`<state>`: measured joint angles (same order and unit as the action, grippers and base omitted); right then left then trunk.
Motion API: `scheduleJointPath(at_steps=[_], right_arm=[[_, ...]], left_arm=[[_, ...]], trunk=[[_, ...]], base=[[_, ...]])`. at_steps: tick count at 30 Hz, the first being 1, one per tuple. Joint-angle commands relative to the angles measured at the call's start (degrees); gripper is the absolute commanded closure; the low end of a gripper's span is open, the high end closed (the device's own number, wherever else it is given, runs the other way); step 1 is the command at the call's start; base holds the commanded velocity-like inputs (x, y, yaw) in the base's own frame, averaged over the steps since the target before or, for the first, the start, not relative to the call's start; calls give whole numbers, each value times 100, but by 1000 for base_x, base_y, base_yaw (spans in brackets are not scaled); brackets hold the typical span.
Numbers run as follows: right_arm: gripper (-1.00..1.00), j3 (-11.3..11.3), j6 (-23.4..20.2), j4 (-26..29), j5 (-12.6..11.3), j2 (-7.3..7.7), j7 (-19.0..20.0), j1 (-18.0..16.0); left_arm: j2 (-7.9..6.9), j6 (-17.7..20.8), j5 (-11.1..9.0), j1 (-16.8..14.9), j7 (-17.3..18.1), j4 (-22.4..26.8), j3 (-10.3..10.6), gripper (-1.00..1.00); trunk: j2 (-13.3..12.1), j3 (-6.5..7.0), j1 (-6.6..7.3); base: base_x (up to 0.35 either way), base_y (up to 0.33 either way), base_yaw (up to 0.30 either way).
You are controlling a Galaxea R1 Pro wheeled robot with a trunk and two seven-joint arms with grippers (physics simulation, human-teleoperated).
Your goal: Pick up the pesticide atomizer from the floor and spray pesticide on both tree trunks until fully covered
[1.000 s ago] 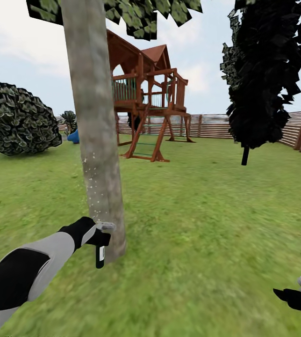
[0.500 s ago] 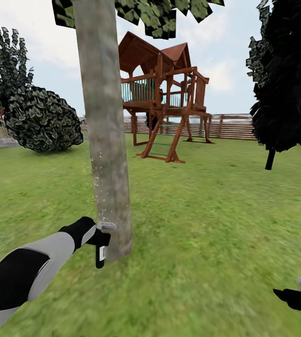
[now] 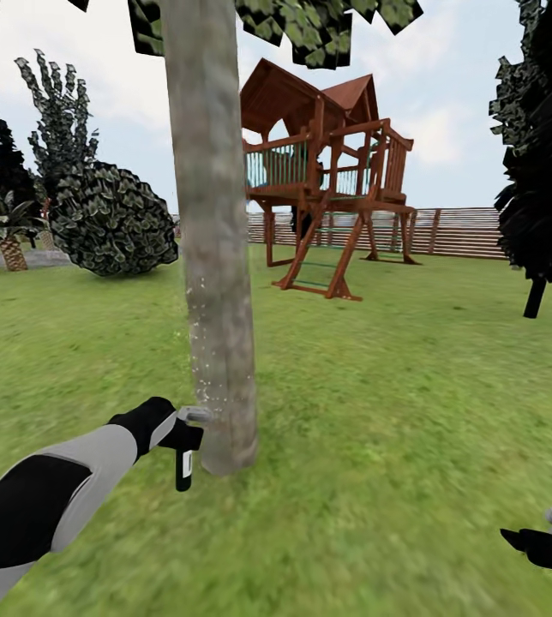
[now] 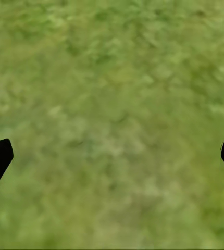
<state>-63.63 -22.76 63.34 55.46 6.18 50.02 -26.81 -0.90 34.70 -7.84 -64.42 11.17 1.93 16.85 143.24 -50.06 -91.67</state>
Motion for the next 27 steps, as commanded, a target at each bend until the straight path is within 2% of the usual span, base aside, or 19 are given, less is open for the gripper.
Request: scheduleJointPath(at_steps=[1,5,24,27], right_arm=[[-100,0,0,2,0,-2,1,0],[-100,-1,0,3,0,-2,0,0],[-100,0,0,-8,0,-2,-3,0],[-100,0,0,-13,0,-2,-9,0]], left_arm=[[2,-3,2,0,-1,0,2,100],[36,-3,2,0,-1,0,2,100],[46,-5,2,0,-1,0,2,100],[46,-7,2,4,-1,-4,2,100]], trunk=[[0,0,0],[0,0,0],[0,0,0],[0,0,0]], base=[[151,-305,0],[50,-314,97],[1,-334,279],[0,-307,143]])
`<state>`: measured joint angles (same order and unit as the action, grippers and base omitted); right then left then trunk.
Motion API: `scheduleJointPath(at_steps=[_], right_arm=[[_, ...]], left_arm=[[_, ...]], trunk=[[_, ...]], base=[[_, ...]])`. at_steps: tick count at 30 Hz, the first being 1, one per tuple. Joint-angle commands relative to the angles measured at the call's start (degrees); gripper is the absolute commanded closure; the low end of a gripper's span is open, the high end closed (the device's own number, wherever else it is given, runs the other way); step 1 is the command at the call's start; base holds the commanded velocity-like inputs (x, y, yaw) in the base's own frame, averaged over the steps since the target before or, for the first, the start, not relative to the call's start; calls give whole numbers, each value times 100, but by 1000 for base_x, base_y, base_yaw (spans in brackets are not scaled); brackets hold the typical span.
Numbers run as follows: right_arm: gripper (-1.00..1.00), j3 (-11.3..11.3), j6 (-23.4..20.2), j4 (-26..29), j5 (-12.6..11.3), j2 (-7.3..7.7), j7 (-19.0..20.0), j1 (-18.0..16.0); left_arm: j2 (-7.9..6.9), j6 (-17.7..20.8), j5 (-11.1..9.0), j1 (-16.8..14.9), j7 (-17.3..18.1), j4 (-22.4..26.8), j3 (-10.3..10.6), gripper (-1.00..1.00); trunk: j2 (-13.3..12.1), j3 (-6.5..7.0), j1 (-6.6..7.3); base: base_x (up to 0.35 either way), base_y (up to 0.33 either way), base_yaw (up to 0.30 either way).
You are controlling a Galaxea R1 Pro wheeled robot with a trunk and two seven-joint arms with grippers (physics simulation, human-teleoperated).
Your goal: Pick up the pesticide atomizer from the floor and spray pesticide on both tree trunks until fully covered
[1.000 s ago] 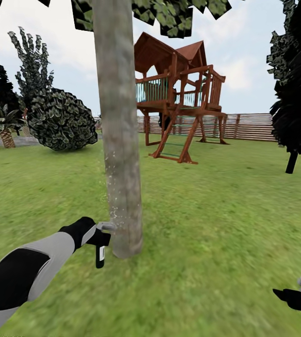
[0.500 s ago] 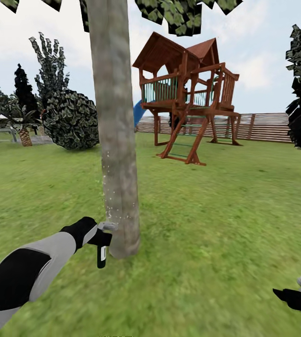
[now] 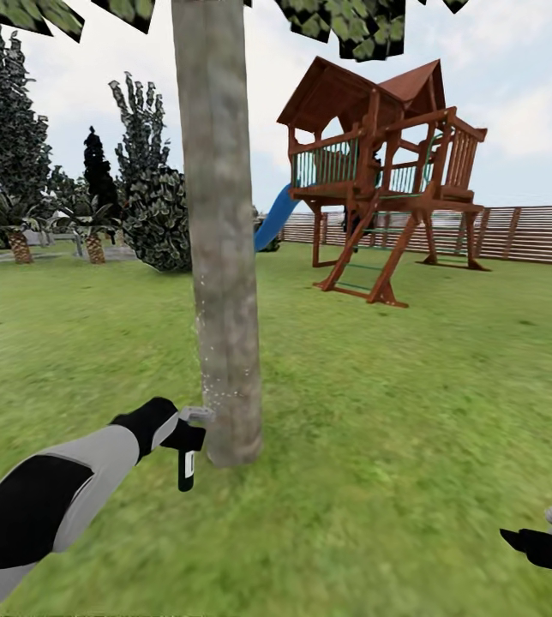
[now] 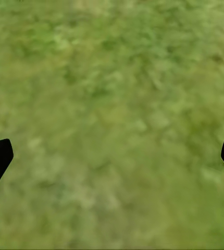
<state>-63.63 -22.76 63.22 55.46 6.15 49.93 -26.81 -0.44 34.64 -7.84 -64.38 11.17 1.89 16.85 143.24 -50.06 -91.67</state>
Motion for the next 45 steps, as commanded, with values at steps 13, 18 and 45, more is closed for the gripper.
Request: scheduleJointPath(at_steps=[13,18,45], right_arm=[[-100,-7,9,-11,0,43,-1,0],[-100,-9,9,-11,0,51,-1,0],[-100,-14,9,-11,0,53,-2,0]], left_arm=[[-203,1366,698,5,42,1384,47,100],[-211,2129,766,-286,67,2039,46,100],[-98,2311,759,-3185,110,977,68,100]], trunk=[[0,5,0],[0,5,0],[0,5,0]], base=[[0,-21,-53],[0,0,-26],[0,0,-1]])
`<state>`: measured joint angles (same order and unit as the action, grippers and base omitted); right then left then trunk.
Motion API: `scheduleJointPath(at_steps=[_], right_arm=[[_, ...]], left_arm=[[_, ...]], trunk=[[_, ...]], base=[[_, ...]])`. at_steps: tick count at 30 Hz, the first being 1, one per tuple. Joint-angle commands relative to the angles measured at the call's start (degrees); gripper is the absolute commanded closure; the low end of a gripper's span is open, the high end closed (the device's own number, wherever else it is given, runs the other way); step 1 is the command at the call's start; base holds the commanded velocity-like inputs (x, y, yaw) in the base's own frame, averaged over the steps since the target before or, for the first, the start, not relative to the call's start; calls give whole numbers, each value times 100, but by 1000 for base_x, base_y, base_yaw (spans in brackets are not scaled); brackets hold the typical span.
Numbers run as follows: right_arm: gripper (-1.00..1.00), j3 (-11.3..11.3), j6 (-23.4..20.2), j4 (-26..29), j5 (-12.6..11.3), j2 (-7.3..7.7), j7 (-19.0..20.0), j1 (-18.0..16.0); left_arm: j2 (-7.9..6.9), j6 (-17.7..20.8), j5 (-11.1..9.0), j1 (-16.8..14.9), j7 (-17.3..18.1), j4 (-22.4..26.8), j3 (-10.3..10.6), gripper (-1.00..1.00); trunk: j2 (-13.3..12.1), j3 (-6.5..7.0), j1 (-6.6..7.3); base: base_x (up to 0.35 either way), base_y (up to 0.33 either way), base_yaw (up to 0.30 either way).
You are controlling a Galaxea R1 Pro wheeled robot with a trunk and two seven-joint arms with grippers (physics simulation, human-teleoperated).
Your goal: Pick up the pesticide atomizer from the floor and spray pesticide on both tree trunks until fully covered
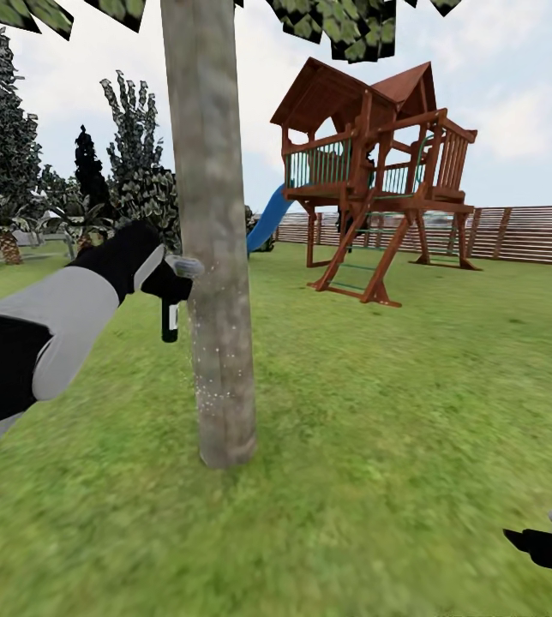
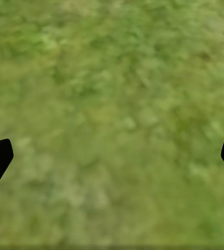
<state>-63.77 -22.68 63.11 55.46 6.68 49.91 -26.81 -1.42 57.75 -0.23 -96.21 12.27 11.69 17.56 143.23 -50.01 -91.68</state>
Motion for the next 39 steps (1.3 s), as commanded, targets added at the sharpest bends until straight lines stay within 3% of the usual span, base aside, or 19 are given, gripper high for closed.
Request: scheduleJointPath(at_steps=[1,2,5,8,16,22,29,39], right_arm=[[-100,1,0,0,0,2,1,0],[-100,-1,0,0,0,4,1,0],[-100,1,0,0,0,4,1,0],[-100,2,-2,0,0,3,1,0],[-100,-3,0,0,0,5,1,0],[-100,-1,0,0,0,2,1,0],[-100,2,0,0,0,5,10,0],[-100,-2,0,0,0,1,9,0]], left_arm=[[1,0,-3,-2,6,-110,-4,100],[1,-1,-3,-3,33,-188,-6,100],[-1,-16,10,-3,1037,-491,34,100],[-22,-26,16,-3,1500,-578,334,100],[-16,-34,14,5,1558,-615,423,100],[-7,-90,23,52,1551,-1024,424,100],[-7,-236,23,736,1559,-1028,424,100],[2,-835,23,1479,1557,-1028,424,100]], trunk=[[1,2,1],[1,4,1],[1,9,1],[1,10,1],[1,11,1],[1,11,1],[1,11,1],[1,11,1]], base=[[0,0,-109],[0,0,-180],[0,0,-129],[0,0,-21],[0,0,-1],[0,0,0],[0,0,0],[0,0,0]])
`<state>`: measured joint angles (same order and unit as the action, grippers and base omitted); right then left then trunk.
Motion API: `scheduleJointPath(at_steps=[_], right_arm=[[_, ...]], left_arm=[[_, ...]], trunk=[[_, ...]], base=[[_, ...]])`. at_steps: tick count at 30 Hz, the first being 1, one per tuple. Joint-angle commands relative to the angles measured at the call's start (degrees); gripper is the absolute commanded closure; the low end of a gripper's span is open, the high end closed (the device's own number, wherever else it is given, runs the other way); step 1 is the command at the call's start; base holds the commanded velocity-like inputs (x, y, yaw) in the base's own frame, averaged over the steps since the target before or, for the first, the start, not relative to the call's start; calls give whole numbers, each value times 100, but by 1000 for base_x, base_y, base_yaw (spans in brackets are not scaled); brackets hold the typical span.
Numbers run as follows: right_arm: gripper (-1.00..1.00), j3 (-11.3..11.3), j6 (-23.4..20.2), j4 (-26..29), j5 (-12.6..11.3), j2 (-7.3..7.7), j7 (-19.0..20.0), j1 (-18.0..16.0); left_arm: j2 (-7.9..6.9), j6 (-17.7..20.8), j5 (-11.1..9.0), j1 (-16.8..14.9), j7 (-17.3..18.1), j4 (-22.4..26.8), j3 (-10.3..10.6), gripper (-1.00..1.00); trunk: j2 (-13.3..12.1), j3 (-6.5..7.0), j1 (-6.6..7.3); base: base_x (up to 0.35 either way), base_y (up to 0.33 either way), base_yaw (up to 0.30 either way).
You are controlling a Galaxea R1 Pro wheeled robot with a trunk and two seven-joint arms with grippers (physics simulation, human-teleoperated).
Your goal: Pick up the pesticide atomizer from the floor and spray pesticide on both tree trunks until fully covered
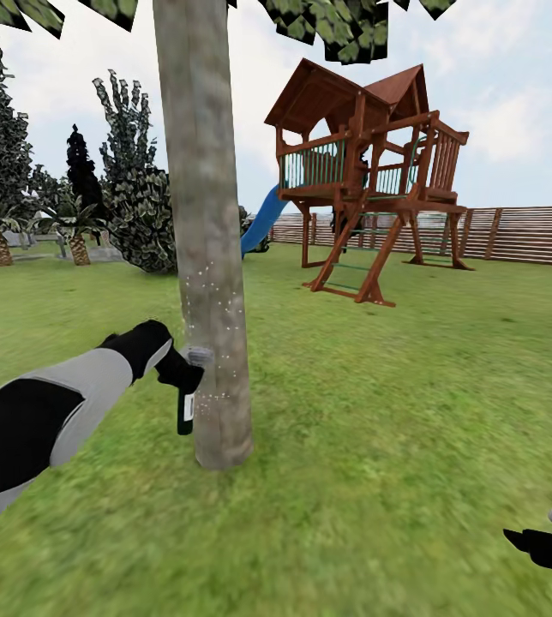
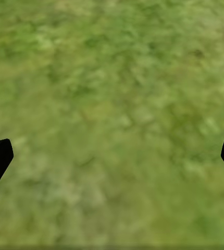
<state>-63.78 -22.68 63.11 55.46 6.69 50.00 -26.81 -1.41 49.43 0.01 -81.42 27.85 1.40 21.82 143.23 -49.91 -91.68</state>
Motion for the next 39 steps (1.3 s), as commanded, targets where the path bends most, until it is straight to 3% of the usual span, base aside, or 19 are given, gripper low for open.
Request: scheduleJointPath(at_steps=[1,8,15,18,21,23,28,39], right_arm=[[-100,-1,0,0,0,1,1,0],[-100,0,0,0,0,4,0,0],[-100,2,0,0,0,-1,-11,0],[-100,4,-5,0,0,-1,-8,0],[-100,6,-8,0,0,-25,-8,0],[-100,6,-9,0,0,-39,-8,0],[-100,12,-9,0,0,-45,1,0],[-100,10,-4,4,0,-46,-13,0]], left_arm=[[0,-13,-1,50,-2,1,-2,100],[40,-345,-1,603,-28,8,-2,100],[88,-1014,-71,1114,-42,17,-24,100],[88,-1439,-411,1344,-135,11,-28,100],[91,-1731,-973,1443,-767,10,-28,100],[96,-1850,-1141,1503,-1183,5,-28,100],[128,-2102,-1208,1714,-1359,16,-28,100],[349,-2137,-1205,1735,-1366,18,-28,100]], trunk=[[0,0,0],[0,0,0],[0,0,0],[0,0,0],[0,0,0],[0,0,0],[0,0,0],[0,0,0]], base=[[0,0,0],[0,0,0],[0,0,0],[0,0,0],[0,0,0],[0,0,0],[0,0,83],[0,-177,101]])
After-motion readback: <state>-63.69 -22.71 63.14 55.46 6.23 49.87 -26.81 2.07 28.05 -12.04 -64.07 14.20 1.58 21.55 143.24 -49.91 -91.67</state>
